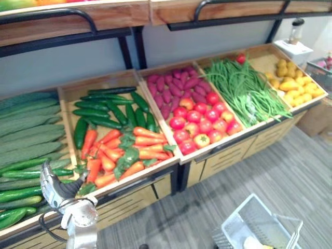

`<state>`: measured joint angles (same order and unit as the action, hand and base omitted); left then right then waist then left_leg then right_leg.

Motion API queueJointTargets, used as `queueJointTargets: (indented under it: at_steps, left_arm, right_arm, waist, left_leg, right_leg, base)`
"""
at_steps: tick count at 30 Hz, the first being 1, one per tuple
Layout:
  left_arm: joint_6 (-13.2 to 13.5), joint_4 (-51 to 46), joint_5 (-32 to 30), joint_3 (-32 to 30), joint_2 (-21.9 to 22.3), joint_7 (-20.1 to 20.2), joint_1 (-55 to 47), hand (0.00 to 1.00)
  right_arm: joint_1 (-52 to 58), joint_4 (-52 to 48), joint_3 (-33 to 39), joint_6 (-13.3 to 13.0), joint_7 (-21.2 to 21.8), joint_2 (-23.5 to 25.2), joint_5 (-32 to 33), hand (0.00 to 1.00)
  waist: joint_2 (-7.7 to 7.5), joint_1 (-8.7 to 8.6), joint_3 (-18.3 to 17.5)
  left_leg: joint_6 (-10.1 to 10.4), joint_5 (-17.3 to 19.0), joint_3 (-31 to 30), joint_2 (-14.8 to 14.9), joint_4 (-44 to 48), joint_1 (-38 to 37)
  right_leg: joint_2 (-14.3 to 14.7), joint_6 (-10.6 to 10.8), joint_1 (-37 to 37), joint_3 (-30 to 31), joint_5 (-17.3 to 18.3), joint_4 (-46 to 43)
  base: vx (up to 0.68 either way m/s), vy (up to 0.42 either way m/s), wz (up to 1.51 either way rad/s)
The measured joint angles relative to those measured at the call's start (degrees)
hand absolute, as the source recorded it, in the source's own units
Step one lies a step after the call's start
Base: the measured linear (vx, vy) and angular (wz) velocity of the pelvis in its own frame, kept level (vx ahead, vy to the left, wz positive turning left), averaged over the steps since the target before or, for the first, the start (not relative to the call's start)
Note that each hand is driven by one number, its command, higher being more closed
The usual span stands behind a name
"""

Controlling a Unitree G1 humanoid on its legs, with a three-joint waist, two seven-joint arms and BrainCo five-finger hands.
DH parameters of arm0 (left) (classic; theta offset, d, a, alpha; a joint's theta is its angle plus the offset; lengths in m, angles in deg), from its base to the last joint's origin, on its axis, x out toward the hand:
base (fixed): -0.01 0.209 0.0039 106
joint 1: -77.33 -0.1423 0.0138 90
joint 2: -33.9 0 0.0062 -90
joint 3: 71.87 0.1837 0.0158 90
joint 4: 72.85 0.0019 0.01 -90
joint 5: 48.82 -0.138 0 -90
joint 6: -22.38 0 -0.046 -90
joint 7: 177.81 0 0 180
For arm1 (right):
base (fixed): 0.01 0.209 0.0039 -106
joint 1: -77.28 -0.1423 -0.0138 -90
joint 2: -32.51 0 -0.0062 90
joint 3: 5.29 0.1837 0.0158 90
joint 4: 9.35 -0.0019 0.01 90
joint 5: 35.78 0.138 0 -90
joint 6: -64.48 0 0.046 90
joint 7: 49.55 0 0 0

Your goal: Pick vegetable in the basket

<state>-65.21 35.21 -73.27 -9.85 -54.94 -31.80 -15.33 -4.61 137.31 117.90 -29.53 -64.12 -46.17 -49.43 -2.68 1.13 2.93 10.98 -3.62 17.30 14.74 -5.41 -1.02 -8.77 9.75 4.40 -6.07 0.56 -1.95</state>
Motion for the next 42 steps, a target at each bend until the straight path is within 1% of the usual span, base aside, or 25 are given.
queueJointTargets:
  at_steps: [1, 3, 5, 7, 8, 10, 11, 15, 19, 22, 24, 27, 29, 31, 32, 34, 39, 42]
  left_arm:
    - [-0.4, 1.9, 2.1, -0.8, -1.0, 0.3, 1.5, 0.00]
    - [-0.5, 5.2, 3.6, -1.9, -3.0, 0.6, 3.4, 0.00]
    - [-0.5, 6.3, 4.2, -2.0, -3.8, 0.6, 4.4, 0.00]
    - [-0.6, 7.9, 4.5, -2.1, -3.8, 0.6, 5.7, 0.00]
    - [-0.5, 9.8, 5.8, -2.3, -4.0, 0.6, 6.8, 0.00]
    - [-0.5, 13.0, 6.5, -3.3, -5.1, 0.6, 8.5, 0.00]
    - [-0.5, 14.4, 8.0, -4.0, -6.0, 0.6, 9.6, 0.00]
    - [-0.7, 14.9, 8.3, -4.2, -7.9, 0.5, 10.5, 0.00]
    - [-1.3, 15.9, 8.3, -4.0, -7.9, 0.4, 12.2, 0.00]
    - [-1.2, 15.9, 8.3, -3.9, -7.9, 0.4, 13.4, 0.00]
    - [-1.2, 15.9, 8.3, -3.7, -7.9, 0.4, 14.0, 0.00]
    - [-1.3, 15.9, 8.0, -2.2, -7.9, 0.4, 14.2, 0.00]
    - [-1.3, 15.9, 8.0, -0.8, -7.9, 0.4, 14.2, 0.00]
    - [-1.3, 15.9, 7.9, 0.3, -7.9, 0.3, 14.2, 0.00]
    - [-1.4, 15.8, 7.9, 0.7, -7.8, -0.7, 14.0, 0.00]
    - [-1.5, 14.9, 7.9, 0.9, -7.7, -0.9, 13.4, 0.00]
    - [-1.7, 11.6, 7.3, 3.0, -6.7, -0.9, 10.5, 0.00]
    - [-1.7, 10.2, 6.9, 3.1, -5.9, -0.8, 9.4, 0.00]
  right_arm:
    - [-0.2, 0.0, 0.0, 0.1, 0.2, 0.0, 0.0, 1.00]
    - [-0.6, 0.0, 0.0, 0.1, 0.2, -0.2, 0.0, 1.00]
    - [-0.9, 0.1, 0.0, 0.3, 0.2, -0.8, 0.0, 1.00]
    - [-1.1, 0.4, 0.0, 0.3, 0.2, -1.7, 0.0, 1.00]
    - [-1.5, 0.6, 0.0, 0.4, 0.2, -2.4, 0.0, 1.00]
    - [-2.3, 0.8, 0.0, 0.4, 0.2, -2.8, 0.0, 1.00]
    - [-3.1, 1.3, 0.0, 0.4, 0.2, -3.0, 0.0, 1.00]
    - [-5.4, 2.9, 0.0, 0.2, 0.2, -3.9, 0.0, 1.00]
    - [-6.1, 2.9, -0.4, 0.2, 0.1, -4.7, 0.0, 1.00]
    - [-6.9, 2.9, -0.6, 0.1, 0.1, -5.4, 0.0, 1.00]
    - [-7.2, 2.9, -0.6, 0.1, 0.1, -5.6, 0.0, 1.00]
    - [-7.9, 2.9, -2.1, 0.0, 0.0, -5.5, 0.1, 1.00]
    - [-8.4, 2.9, -2.2, 0.0, 0.0, -5.5, 0.1, 1.00]
    - [-8.5, 2.9, -2.2, -0.1, -0.1, -5.5, 0.1, 1.00]
    - [-8.5, 3.0, -2.2, -0.1, -0.3, -5.5, 0.1, 1.00]
    - [-8.5, 3.1, -2.2, -0.1, -0.4, -5.5, 0.1, 1.00]
    - [-9.1, 3.4, -2.2, -0.1, -0.6, -5.5, 0.1, 1.00]
    - [-9.1, 3.6, -2.2, -0.2, -0.7, -5.5, 0.1, 1.00]
  waist:
    - [-0.45, -0.37, 0.3]
    - [-1.26, -1.00, 0.9]
    - [-1.66, -0.99, 1.5]
    - [-1.72, -1.07, 2.0]
    - [-1.60, -1.19, 2.7]
    - [-1.61, -1.26, 3.6]
    - [-1.76, -1.30, 4.4]
    - [-2.12, -1.30, 6.2]
    - [-2.26, -1.31, 8.2]
    - [-2.44, -1.63, 8.7]
    - [-2.58, -1.78, 9.2]
    - [-3.09, -2.52, 10.2]
    - [-3.35, -2.59, 10.6]
    - [-3.51, -2.61, 10.8]
    - [-3.49, -2.62, 11.1]
    - [-3.50, -2.61, 11.1]
    - [-3.51, -2.42, 11.1]
    - [-3.52, -2.42, 11.1]
  left_leg:
    - [-0.1, 0.1, 0.7, -0.1, 0.0, 0.1]
    - [-0.2, 0.1, 0.8, -0.5, 0.0, 1.1]
    - [-0.3, 0.2, 1.0, -1.0, 0.0, 1.8]
    - [-0.4, 0.2, 0.9, -1.5, 0.0, 2.3]
    - [-0.5, 0.2, 0.9, -1.8, 0.0, 2.4]
    - [-0.6, 0.3, 0.9, -2.0, 0.0, 2.4]
    - [-0.6, 0.3, 0.9, -2.0, 0.0, 2.4]
    - [-0.7, 0.4, 0.9, -2.2, 0.0, 3.0]
    - [-0.9, 0.5, 0.9, -2.7, 0.0, 3.1]
    - [-1.5, 0.9, 0.7, -3.4, 1.2, 5.1]
    - [-1.6, 1.2, 0.8, -3.6, 1.6, 5.1]
    - [-1.5, 1.3, 0.9, -3.6, 1.7, 5.0]
    - [-1.4, 1.4, 1.2, -3.6, 1.7, 5.1]
    - [-1.4, 1.6, 1.4, -3.6, 1.8, 5.3]
    - [-1.4, 1.7, 1.4, -3.7, 1.9, 5.3]
    - [-1.4, 1.8, 1.3, -3.7, 1.9, 5.3]
    - [-1.8, 2.3, 1.2, -4.0, 2.5, 5.3]
    - [-1.8, 2.7, 1.2, -4.2, 3.1, 5.2]
  right_leg:
    - [0.0, 0.0, 0.5, 0.5, -0.1, 0.0]
    - [-0.3, 0.1, 1.7, 0.9, -0.2, 0.0]
    - [-0.6, 0.4, 2.7, 1.7, -0.4, 0.0]
    - [-1.1, 0.6, 3.4, 1.9, -0.5, 0.0]
    - [-1.4, 0.9, 3.4, 2.0, -0.7, 0.0]
    - [-1.6, 0.9, 3.5, 2.1, -0.7, 0.0]
    - [-1.5, 0.9, 3.6, 2.1, -0.7, 0.0]
    - [-1.6, 0.9, 4.4, 2.5, -0.7, -0.1]
    - [-2.0, 0.9, 4.7, 2.7, -0.7, -0.3]
    - [-2.9, 1.0, 6.4, 3.1, -0.8, -0.9]
    - [-3.1, 1.0, 6.4, 3.3, -0.8, -1.0]
    - [-3.0, 1.0, 6.5, 3.5, -0.8, -1.0]
    - [-3.0, 1.0, 7.1, 3.9, -0.8, -1.1]
    - [-3.0, 1.1, 7.5, 4.3, -0.8, -1.1]
    - [-3.0, 1.1, 7.5, 4.4, -0.8, -1.1]
    - [-3.0, 1.1, 7.5, 4.6, -0.8, -1.1]
    - [-3.4, 1.1, 7.4, 4.7, -0.9, -1.3]
    - [-3.6, 1.0, 7.2, 5.0, -0.9, -1.5]
  base:
    - [-0.02, 0.008, -0.16]
    - [-0.02, 0.015, -0.10]
    - [0.00, 0.021, -0.10]
    - [0.02, 0.026, -0.02]
    - [0.05, 0.027, 0.00]
    - [0.05, 0.019, -0.01]
    - [0.04, 0.005, -0.01]
    - [0.03, 0.002, -0.04]
    - [0.00, 0.000, 0.00]
    - [-0.01, 0.006, 0.01]
    - [0.00, 0.000, 0.00]
    - [-0.01, -0.004, -0.03]
    - [-0.01, -0.005, -0.10]
    - [0.01, -0.006, -0.09]
    - [0.03, -0.007, -0.04]
    - [0.04, -0.007, -0.03]
    - [0.02, -0.003, 0.00]
    - [0.00, 0.000, 0.00]
